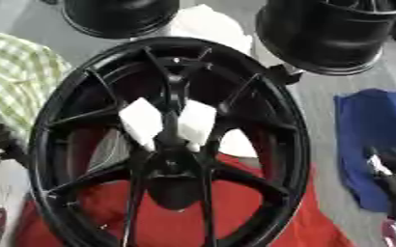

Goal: Pull the pin out of the wheel hub.

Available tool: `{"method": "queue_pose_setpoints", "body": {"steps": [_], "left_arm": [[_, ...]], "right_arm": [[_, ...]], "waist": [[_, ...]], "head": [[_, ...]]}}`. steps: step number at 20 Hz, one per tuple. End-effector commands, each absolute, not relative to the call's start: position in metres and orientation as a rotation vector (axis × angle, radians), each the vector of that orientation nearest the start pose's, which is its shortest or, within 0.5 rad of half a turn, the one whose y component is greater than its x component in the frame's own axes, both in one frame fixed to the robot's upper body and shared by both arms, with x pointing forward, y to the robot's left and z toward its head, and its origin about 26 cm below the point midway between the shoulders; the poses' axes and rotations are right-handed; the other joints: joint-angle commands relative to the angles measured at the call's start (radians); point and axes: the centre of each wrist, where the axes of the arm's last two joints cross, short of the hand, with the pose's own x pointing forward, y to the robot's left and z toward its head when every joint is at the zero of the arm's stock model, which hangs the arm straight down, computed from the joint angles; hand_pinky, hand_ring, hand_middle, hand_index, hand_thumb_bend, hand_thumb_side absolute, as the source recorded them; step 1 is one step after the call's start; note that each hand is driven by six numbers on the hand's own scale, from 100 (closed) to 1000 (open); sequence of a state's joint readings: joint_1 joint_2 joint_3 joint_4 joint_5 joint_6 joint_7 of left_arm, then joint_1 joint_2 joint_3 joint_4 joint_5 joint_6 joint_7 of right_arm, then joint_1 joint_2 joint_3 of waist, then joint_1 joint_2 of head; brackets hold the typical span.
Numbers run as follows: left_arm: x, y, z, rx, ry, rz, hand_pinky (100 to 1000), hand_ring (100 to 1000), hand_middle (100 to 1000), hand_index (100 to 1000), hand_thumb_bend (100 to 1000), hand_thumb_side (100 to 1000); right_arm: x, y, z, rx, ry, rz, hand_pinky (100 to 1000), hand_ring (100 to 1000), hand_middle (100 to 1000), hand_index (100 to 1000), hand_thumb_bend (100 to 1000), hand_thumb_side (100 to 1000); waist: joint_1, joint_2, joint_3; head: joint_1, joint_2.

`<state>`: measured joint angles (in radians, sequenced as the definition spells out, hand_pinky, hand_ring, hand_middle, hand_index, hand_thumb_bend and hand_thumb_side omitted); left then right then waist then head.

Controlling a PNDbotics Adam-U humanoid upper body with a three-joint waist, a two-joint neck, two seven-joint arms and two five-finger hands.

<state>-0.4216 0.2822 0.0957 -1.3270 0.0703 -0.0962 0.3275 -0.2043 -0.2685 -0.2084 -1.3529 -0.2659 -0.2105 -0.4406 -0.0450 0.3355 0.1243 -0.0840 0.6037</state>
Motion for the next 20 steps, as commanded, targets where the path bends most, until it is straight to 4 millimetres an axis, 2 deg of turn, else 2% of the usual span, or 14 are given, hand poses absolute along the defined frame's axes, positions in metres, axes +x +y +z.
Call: {"method": "queue_pose_setpoints", "body": {"steps": [1,9,12,15,19,20], "left_arm": [[0.384,0.314,0.090,0.416,-1.887,0.157,524,631,605,716,100,866],[0.385,0.314,0.091,0.419,-1.890,0.156,525,633,606,717,100,865],[0.386,0.315,0.102,0.424,-1.924,0.171,526,635,607,718,100,852],[0.387,0.316,0.137,0.434,-2.027,0.113,530,637,609,720,100,797],[0.383,0.319,0.217,0.494,-2.241,-0.135,545,644,616,727,100,643],[0.379,0.317,0.242,0.515,-2.299,-0.233,555,649,619,731,100,568]], "right_arm": [[0.324,-0.365,0.024,-0.457,-1.768,-0.556,630,754,557,689,579,233],[0.324,-0.365,0.024,-0.457,-1.767,-0.558,630,754,557,689,578,233],[0.323,-0.365,0.023,-0.457,-1.765,-0.568,630,754,557,689,578,233],[0.322,-0.364,0.024,-0.459,-1.768,-0.572,630,754,557,689,578,233],[0.320,-0.365,0.023,-0.469,-1.766,-0.570,630,754,557,689,577,234],[0.319,-0.365,0.023,-0.472,-1.765,-0.569,630,754,557,689,577,234]], "waist": [[0.003,-0.021,0.001],[0.003,-0.020,0.000],[0.000,-0.016,-0.003],[-0.001,-0.012,-0.007],[0.003,-0.009,-0.008],[0.005,-0.009,-0.008]], "head": [[-0.002,-0.014],[-0.003,-0.010],[-0.016,-0.014],[-0.030,-0.013],[-0.042,-0.002],[-0.045,0.001]]}}
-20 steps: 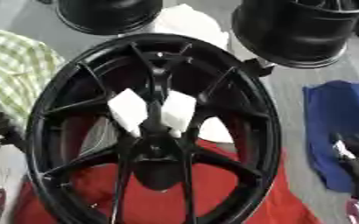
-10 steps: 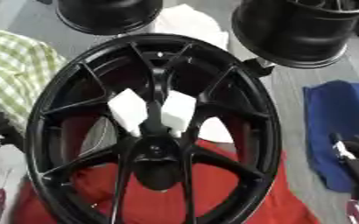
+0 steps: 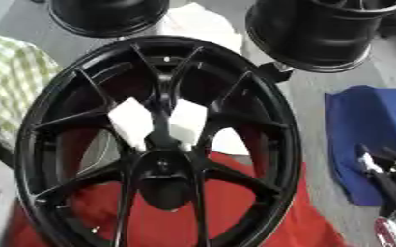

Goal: Pull the pin out of the wheel hub.

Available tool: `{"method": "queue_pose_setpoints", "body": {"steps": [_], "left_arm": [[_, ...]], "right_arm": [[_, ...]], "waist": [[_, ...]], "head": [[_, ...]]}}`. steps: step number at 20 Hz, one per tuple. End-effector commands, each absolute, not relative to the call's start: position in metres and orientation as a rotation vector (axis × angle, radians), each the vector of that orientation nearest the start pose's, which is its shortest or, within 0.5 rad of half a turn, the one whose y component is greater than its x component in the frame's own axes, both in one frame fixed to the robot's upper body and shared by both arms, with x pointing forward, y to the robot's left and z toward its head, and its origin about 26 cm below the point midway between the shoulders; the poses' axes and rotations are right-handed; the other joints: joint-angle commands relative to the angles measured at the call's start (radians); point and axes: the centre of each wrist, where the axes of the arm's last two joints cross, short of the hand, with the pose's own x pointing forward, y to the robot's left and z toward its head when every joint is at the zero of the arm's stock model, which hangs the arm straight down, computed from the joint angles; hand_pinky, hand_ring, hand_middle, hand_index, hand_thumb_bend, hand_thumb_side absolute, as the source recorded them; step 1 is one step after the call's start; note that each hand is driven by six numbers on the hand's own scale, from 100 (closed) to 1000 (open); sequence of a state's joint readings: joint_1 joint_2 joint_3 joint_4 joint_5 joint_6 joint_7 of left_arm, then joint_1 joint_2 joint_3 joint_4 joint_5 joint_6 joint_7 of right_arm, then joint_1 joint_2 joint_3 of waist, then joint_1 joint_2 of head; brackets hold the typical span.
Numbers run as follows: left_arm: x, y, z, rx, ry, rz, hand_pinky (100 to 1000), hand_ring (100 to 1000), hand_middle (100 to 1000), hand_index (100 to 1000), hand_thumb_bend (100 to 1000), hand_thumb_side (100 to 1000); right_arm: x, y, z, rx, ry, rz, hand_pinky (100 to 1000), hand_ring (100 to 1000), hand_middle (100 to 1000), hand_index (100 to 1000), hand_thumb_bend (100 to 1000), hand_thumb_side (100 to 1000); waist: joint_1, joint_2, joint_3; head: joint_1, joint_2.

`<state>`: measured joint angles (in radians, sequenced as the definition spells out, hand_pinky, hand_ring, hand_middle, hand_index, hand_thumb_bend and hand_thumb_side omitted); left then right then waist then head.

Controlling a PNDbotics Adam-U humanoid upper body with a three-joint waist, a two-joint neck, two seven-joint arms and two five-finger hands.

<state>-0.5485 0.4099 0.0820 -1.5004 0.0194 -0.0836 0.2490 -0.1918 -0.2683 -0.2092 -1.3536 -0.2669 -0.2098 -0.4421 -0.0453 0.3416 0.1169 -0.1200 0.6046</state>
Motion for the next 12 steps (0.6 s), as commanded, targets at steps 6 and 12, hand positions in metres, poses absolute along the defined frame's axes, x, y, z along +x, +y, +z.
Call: {"method": "queue_pose_setpoints", "body": {"steps": [6,12], "left_arm": [[0.348,0.290,0.356,0.576,-2.443,-0.884,609,675,645,757,100,394],[0.310,0.245,0.425,0.679,-2.334,-1.533,702,704,674,785,223,312]], "right_arm": [[0.315,-0.369,0.023,-0.495,-1.758,-0.558,630,754,557,689,576,235],[0.311,-0.373,0.022,-0.520,-1.750,-0.543,630,754,557,689,575,237]], "waist": [[0.017,-0.016,0.003],[0.029,-0.017,0.011]], "head": [[-0.027,0.010],[-0.040,0.009]]}}
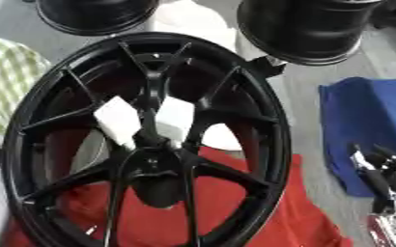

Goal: Pull the pin out of the wheel hub.

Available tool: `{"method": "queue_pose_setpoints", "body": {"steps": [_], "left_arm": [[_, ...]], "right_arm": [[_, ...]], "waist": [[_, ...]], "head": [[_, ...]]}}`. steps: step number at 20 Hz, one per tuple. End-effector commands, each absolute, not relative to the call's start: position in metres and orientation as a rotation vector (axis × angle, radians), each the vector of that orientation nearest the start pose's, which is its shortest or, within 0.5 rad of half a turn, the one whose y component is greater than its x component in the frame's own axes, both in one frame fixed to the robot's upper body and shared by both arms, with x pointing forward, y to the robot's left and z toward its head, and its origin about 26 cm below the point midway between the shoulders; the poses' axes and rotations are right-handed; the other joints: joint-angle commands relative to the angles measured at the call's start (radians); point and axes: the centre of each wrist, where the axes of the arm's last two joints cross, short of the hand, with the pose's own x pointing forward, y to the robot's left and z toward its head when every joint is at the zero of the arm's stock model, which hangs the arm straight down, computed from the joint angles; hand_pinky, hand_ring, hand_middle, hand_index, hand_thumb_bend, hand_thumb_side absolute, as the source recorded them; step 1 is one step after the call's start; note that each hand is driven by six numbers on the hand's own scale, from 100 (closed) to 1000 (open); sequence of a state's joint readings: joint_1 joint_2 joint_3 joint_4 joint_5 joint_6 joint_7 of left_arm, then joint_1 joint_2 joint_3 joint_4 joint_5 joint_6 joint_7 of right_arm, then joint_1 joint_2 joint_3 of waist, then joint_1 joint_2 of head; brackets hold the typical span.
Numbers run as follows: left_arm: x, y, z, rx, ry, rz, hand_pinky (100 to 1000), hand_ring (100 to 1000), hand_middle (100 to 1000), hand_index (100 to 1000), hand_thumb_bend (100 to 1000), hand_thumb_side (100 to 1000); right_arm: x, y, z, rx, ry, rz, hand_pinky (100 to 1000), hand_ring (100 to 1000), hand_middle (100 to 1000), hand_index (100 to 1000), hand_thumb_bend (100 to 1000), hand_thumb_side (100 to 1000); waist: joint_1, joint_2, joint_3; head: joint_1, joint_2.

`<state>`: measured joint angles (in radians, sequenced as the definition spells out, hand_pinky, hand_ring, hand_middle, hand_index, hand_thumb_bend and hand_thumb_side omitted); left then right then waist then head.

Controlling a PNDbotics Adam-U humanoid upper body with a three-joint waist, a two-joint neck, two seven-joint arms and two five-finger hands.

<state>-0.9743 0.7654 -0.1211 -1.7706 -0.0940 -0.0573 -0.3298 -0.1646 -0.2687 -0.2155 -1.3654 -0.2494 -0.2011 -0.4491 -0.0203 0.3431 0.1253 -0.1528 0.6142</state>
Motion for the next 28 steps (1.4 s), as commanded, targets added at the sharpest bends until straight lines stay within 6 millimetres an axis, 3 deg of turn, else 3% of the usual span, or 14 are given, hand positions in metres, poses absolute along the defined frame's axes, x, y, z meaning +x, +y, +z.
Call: {"method": "queue_pose_setpoints", "body": {"steps": [1,4,11,13,18,23,28], "left_arm": [[0.304,0.236,0.432,-0.804,2.683,1.890,712,707,676,788,236,314],[0.289,0.212,0.446,-0.786,2.442,2.079,750,717,687,797,286,337],[0.268,0.165,0.459,-0.687,2.037,2.388,804,744,717,821,295,457],[0.268,0.151,0.455,-0.668,1.970,2.427,814,750,724,824,292,520],[0.279,0.118,0.441,-0.614,1.856,2.508,810,753,728,829,280,567],[0.283,0.109,0.429,-0.500,1.806,2.572,807,769,743,842,244,656],[0.264,0.123,0.427,-0.432,1.816,2.583,828,800,777,872,335,720]], "right_arm": [[0.311,-0.373,0.022,-0.524,-1.749,-0.542,630,754,557,689,575,237],[0.308,-0.375,0.021,-0.535,-1.745,-0.536,630,753,556,689,575,238],[0.305,-0.374,0.020,-0.543,-1.739,-0.527,630,751,554,689,574,239],[0.305,-0.374,0.020,-0.542,-1.737,-0.525,630,751,553,688,574,239],[0.305,-0.373,0.020,-0.535,-1.735,-0.521,629,750,552,688,573,239],[0.306,-0.371,0.020,-0.524,-1.738,-0.522,629,748,550,688,573,239],[0.307,-0.372,0.021,-0.525,-1.743,-0.520,629,748,549,688,573,239]], "waist": [[0.005,-0.018,0.004],[0.008,-0.015,0.008],[0.005,-0.008,0.014],[0.005,-0.008,0.013],[0.004,-0.008,0.010],[0.005,-0.004,0.004],[0.009,0.001,0.004]], "head": [[-0.009,-0.002],[-0.015,-0.007],[-0.025,-0.025],[-0.025,-0.029],[-0.024,-0.031],[-0.030,-0.029],[-0.042,-0.023]]}}
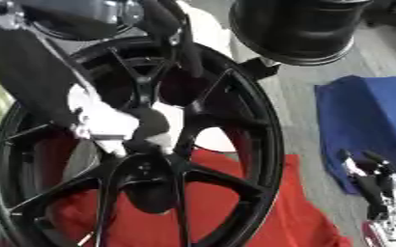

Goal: Pull the pin out of the wheel hub.

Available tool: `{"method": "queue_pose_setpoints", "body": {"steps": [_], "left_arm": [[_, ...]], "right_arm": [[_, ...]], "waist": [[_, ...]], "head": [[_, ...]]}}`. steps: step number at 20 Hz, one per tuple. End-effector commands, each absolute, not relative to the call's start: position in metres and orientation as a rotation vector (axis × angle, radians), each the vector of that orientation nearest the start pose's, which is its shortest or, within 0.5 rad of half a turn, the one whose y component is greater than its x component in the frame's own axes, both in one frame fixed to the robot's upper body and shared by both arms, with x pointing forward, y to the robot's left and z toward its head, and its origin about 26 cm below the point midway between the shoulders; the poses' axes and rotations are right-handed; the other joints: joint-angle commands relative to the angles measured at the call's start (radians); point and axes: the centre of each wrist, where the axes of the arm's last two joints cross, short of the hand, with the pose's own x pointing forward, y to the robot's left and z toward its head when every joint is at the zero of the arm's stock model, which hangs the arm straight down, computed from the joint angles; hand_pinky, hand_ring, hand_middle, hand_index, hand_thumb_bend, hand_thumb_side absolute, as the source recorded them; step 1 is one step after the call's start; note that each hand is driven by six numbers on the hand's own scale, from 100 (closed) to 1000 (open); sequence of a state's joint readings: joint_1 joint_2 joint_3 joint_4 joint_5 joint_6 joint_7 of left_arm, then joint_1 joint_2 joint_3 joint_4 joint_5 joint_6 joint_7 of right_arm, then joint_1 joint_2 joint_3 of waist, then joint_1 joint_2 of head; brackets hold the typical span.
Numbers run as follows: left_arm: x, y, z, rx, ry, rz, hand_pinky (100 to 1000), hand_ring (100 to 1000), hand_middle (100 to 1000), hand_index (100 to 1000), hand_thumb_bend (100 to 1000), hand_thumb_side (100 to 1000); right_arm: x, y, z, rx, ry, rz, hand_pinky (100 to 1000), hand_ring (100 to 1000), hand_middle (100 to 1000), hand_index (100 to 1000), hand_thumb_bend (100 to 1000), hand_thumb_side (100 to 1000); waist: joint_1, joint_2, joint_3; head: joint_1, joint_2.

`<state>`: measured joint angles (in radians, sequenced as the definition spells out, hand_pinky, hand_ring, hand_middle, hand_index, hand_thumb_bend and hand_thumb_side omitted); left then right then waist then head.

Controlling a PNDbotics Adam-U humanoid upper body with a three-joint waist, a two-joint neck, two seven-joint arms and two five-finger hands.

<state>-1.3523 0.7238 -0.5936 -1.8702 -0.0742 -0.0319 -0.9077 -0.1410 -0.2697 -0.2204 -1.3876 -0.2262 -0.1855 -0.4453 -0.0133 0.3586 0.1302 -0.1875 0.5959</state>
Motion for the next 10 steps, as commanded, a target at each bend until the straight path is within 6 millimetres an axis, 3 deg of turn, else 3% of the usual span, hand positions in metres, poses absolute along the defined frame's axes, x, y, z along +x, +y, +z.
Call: {"method": "queue_pose_setpoints", "body": {"steps": [1,5,10], "left_arm": [[0.262,0.126,0.427,-0.434,1.821,2.588,830,803,781,875,349,729],[0.262,0.136,0.423,-0.477,1.829,2.615,848,815,787,877,494,748],[0.272,0.148,0.416,-0.617,1.789,2.616,869,826,792,872,613,661]], "right_arm": [[0.307,-0.372,0.021,-0.525,-1.743,-0.520,629,748,549,688,573,239],[0.307,-0.372,0.022,-0.525,-1.744,-0.517,628,747,549,688,573,239],[0.309,-0.370,0.023,-0.519,-1.749,-0.517,628,747,549,688,574,239]], "waist": [[0.002,-0.014,-0.001],[0.003,-0.012,-0.001],[0.002,-0.008,-0.006]], "head": [[-0.008,-0.004],[-0.010,-0.002],[-0.009,0.000]]}}
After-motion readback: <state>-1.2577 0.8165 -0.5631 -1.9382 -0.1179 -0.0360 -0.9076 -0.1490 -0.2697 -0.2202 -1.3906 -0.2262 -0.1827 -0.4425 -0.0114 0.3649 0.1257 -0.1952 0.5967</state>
